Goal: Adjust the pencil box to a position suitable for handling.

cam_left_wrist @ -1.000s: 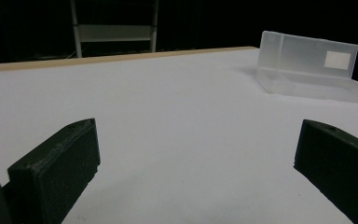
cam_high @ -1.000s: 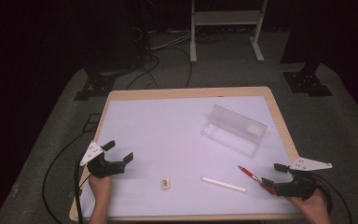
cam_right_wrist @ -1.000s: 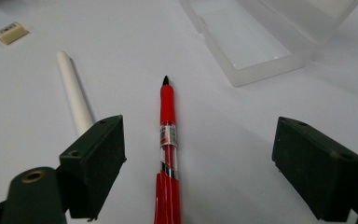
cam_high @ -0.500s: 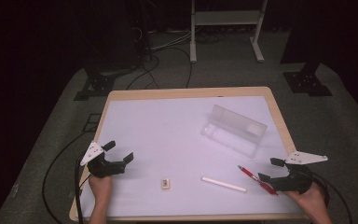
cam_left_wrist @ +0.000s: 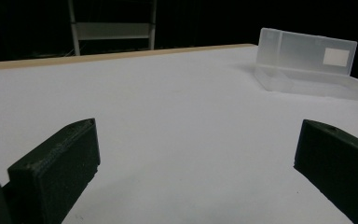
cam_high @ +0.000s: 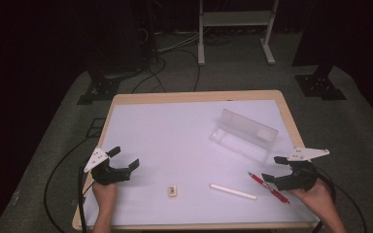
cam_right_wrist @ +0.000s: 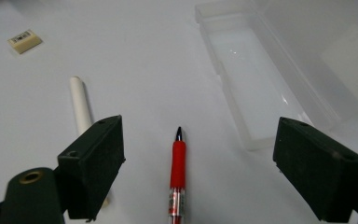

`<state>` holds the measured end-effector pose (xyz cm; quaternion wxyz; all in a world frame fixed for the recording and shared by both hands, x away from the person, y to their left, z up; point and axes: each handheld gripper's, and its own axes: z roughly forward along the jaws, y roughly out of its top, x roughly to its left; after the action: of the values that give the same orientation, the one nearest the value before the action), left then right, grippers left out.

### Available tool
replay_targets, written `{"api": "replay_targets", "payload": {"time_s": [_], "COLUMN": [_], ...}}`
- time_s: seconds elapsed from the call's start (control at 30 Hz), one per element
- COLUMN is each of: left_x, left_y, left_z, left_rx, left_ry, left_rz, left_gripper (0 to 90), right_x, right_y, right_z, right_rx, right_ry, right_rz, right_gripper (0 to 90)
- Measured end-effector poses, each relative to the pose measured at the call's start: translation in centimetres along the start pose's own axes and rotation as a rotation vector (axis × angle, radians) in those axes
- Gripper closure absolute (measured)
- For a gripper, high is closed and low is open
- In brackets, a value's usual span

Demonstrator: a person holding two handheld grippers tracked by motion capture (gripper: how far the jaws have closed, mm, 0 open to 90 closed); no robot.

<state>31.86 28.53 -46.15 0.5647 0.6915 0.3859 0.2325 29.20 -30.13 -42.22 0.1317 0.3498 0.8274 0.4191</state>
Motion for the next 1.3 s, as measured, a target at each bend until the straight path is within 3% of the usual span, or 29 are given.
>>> {"api": "replay_targets", "payload": {"time_s": [0.2, 0.4, 0.9, 1.3], "left_x": [0.0, -0.1, -0.2, -0.1], "left_y": [0.0, 0.0, 0.0, 0.0], "left_z": [0.0, 0.0, 0.0, 0.0], "left_rx": [0.001, 0.003, 0.010, 0.009], "left_ry": [0.000, 0.002, 0.000, 0.000], "left_rz": [0.000, 0.003, 0.010, 0.005], "left_gripper": [0.0, 0.0, 0.0, 0.0], "right_x": [0.1, -0.2, -0.4, -0.6], "right_y": [2.2, 3.5, 6.2, 7.8], "right_z": [1.0, 2.3, 4.5, 6.8], "right_rx": [0.035, 0.080, 0.125, 0.179], "right_ry": [0.011, 0.032, 0.048, 0.068], "right_rz": [-0.050, -0.071, -0.117, -0.116], "right_gripper": [16.4, 20.0, 22.5, 26.6]}}
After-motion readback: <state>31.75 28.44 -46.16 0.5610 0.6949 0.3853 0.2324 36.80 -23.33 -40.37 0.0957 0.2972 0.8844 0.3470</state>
